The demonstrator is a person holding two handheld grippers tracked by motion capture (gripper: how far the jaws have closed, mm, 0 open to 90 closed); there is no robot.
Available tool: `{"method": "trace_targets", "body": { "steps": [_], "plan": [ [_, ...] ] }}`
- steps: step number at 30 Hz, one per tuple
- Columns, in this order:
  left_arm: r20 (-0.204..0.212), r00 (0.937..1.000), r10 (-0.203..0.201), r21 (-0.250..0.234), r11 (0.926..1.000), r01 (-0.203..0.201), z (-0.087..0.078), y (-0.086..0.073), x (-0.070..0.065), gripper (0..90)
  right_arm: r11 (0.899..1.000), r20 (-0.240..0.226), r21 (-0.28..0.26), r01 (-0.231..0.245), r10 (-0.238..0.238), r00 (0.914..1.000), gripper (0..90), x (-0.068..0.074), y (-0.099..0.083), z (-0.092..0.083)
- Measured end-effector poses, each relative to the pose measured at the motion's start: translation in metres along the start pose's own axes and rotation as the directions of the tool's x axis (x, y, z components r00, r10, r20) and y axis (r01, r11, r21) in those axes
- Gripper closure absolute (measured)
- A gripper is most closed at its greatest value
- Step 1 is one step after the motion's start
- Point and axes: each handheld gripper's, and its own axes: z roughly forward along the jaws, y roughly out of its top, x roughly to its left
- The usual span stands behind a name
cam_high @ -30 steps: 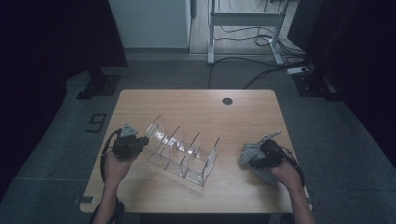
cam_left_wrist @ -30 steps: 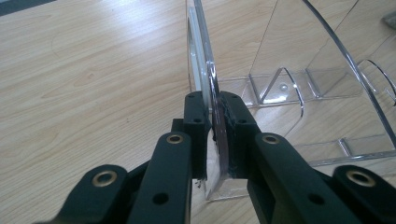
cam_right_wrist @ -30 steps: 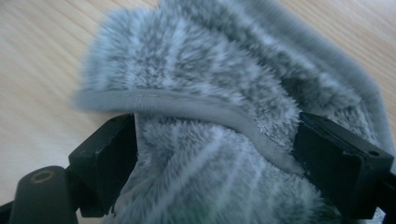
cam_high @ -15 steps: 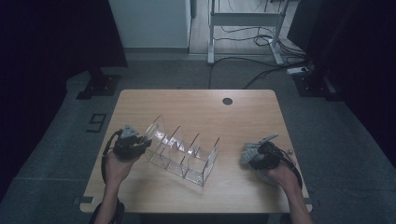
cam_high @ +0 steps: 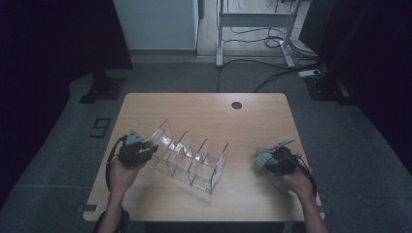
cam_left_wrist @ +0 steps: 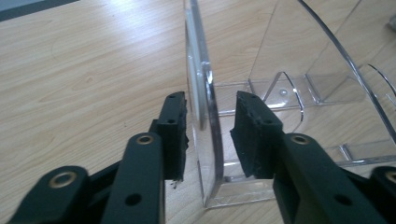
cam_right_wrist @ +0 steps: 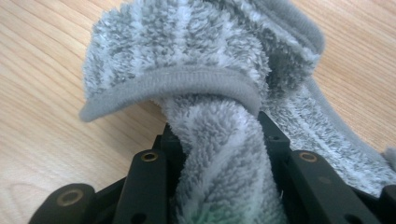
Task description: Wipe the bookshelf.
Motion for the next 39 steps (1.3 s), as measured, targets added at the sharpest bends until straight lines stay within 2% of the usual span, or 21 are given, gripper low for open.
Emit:
{"method": "trace_targets", "body": {
  "steps": [3,5,6,8,10,12,16,21,24,25,28,31,32,35,37,39],
  "plan": [
    [0.007,0.9998,0.02,0.013,0.9997,-0.02,0.003,-0.002,-0.001,70.0,0.999,-0.016,-0.031,-0.006,0.006,0.9998,63.2,0.0,0.001,-0.007],
    [0.01,0.9998,0.017,0.011,0.9998,-0.018,0.003,-0.002,-0.001,72.1,0.999,-0.024,-0.047,-0.003,0.002,0.9997,63.2,0.0,0.001,-0.01],
    [0.005,0.9998,0.02,0.011,0.9997,-0.02,0.002,-0.002,0.0,73.7,0.997,-0.043,-0.077,-0.003,0.0,0.9991,63.2,0.0,0.003,-0.016],
    [-0.002,0.9999,0.015,0.005,0.9999,-0.015,0.002,-0.003,0.0,75.8,0.995,-0.048,-0.101,-0.007,0.002,0.9988,63.2,0.002,0.005,-0.021],
    [-0.004,0.9999,0.014,0.006,0.9999,-0.014,0.002,-0.003,0.0,77.0,0.994,-0.054,-0.11,-0.009,0.003,0.9986,63.2,0.002,0.006,-0.024],
    [-0.008,0.9999,0.007,0.004,1.0,-0.007,0.002,-0.004,0.002,81.0,0.99,-0.065,-0.138,-0.001,-0.008,0.9978,63.2,0.006,0.009,-0.032],
    [-0.013,0.9999,0.005,0.002,1.0,-0.005,0.002,-0.004,0.001,82.4,0.987,-0.076,-0.161,0.019,-0.032,0.9966,63.2,0.013,0.015,-0.041],
    [-0.012,0.9999,0.005,0.001,1.0,-0.005,0.002,-0.004,0.001,82.7,0.983,-0.085,-0.178,0.044,-0.06,0.9945,63.1,0.022,0.021,-0.047],
    [-0.012,0.9999,0.009,0.001,1.0,-0.009,0.002,-0.004,0.002,82.8,0.98,-0.1,-0.186,0.072,-0.092,0.9907,63.1,0.033,0.029,-0.051],
    [-0.012,0.9999,0.009,0.001,1.0,-0.009,0.002,-0.004,0.002,82.8,0.98,-0.1,-0.186,0.072,-0.092,0.9907,63.1,0.033,0.029,-0.051],
    [-0.011,0.9999,0.009,0.0,1.0,-0.009,0.003,-0.004,0.001,82.9,0.975,-0.11,-0.196,0.105,-0.129,0.9856,63.0,0.045,0.037,-0.052],
    [-0.011,0.9999,0.012,0.001,0.9999,-0.012,0.003,-0.003,0.001,82.9,0.973,-0.113,-0.198,0.115,-0.139,0.9838,62.9,0.05,0.041,-0.052],
    [-0.012,0.9998,0.014,0.002,0.9999,-0.014,0.003,-0.003,0.001,83.0,0.969,-0.112,-0.208,0.129,-0.155,0.9816,62.9,0.054,0.045,-0.052],
    [-0.012,0.9998,0.016,0.003,0.9999,-0.016,0.003,-0.003,0.001,83.1,0.969,-0.122,-0.208,0.135,-0.162,0.9792,62.9,0.059,0.048,-0.052],
    [-0.012,0.9998,0.016,0.003,0.9999,-0.016,0.003,-0.003,0.001,83.1,0.963,-0.12,-0.218,0.159,-0.188,0.9748,62.7,0.067,0.054,-0.051],
    [-0.013,0.9997,0.018,0.002,0.9998,-0.018,0.003,-0.003,0.001,83.2,0.962,-0.12,-0.219,0.161,-0.19,0.9744,62.7,0.069,0.056,-0.051]
  ]
}}
